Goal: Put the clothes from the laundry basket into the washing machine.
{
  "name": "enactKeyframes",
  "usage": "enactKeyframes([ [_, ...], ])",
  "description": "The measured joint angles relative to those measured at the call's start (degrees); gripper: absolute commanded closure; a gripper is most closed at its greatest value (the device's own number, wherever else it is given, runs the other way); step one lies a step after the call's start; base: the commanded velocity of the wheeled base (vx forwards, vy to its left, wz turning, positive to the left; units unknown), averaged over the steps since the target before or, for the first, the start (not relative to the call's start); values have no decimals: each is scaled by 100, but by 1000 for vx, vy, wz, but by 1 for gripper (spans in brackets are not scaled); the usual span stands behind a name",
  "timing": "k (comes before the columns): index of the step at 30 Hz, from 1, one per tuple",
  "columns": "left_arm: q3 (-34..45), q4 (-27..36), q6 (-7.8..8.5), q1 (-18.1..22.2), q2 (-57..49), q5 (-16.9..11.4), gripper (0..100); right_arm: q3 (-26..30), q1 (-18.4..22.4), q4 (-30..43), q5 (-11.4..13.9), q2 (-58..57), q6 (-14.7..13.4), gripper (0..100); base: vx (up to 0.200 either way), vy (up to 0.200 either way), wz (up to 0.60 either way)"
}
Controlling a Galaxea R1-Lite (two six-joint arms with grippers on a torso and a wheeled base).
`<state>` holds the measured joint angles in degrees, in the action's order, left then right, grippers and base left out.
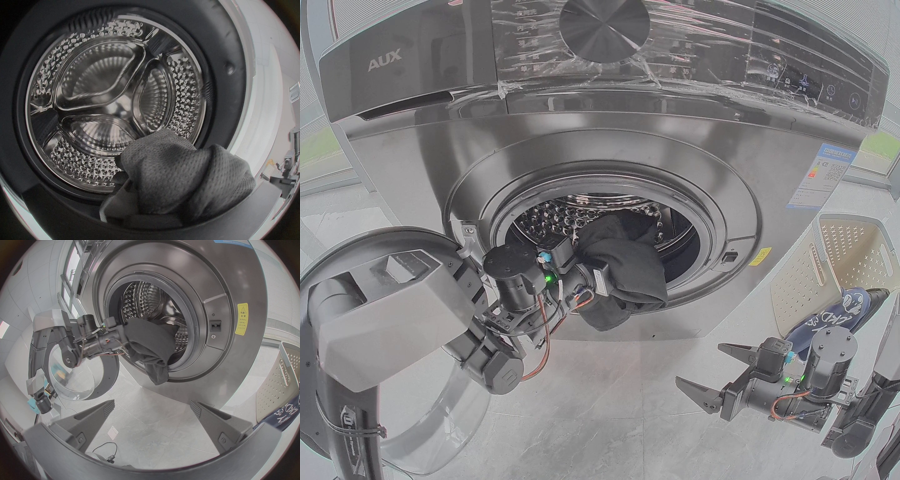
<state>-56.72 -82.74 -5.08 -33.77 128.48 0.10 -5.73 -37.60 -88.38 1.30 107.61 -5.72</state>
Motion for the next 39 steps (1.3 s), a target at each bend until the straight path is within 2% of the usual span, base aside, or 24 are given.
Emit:
enactKeyframes([
  [7, -1073, 1073, -85, 157, 388, 33, 100, -9, 0, 0, 0, -5, 2, 0, 0, 0, 0],
  [15, -2836, 2135, -143, 251, 818, 208, 100, -11, 0, 0, 0, -5, 2, 0, 0, 0, 0],
  [28, -5331, 3137, -172, 464, 1755, 646, 100, -7, 0, 0, 0, -6, 0, 0, 0, 0, 0],
  [29, -5408, 3170, -173, 475, 1808, 666, 0, -7, 0, 0, -5, -5, 0, 0, 0, 0, 0],
  [34, -5491, 3218, -257, 496, 1959, 720, 0, -7, 0, 0, -2, -6, -2, 0, 0, 0, 0],
  [39, -4946, 3389, -386, 467, 1854, 723, 0, -9, 0, 0, -2, -6, 0, 0, 0, 0, 0],
])
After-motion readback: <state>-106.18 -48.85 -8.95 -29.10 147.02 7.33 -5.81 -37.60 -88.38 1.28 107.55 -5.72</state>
